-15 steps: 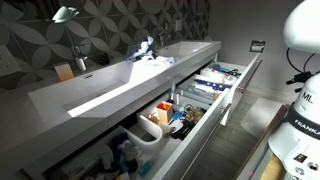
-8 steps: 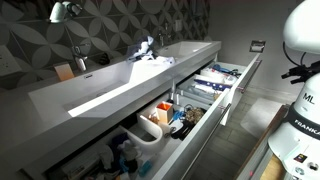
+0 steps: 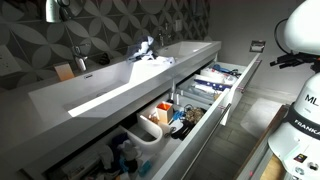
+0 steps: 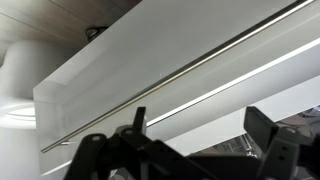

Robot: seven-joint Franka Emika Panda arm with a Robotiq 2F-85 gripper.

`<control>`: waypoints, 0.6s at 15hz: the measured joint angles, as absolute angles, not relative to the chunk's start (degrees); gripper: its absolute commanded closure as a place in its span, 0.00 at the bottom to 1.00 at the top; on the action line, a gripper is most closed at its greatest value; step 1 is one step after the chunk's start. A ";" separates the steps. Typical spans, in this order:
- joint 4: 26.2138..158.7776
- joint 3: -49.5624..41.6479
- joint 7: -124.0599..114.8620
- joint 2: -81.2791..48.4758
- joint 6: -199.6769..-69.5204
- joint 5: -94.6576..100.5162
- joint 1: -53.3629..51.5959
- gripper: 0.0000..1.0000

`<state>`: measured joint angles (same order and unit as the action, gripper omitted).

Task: Open the top right drawer

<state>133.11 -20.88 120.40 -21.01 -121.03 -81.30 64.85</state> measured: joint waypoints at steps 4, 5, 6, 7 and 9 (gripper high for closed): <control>134.81 -20.92 124.08 -18.42 -120.94 -84.00 61.37 0.00; 134.73 -20.92 125.35 -18.52 -120.84 -85.05 60.81 0.00; 134.59 -20.93 127.26 -18.71 -120.55 -86.65 60.45 0.00; 134.50 -20.94 129.27 -18.86 -120.10 -88.46 60.24 0.00; 134.44 -21.06 133.42 -19.10 -118.04 -92.23 60.15 0.00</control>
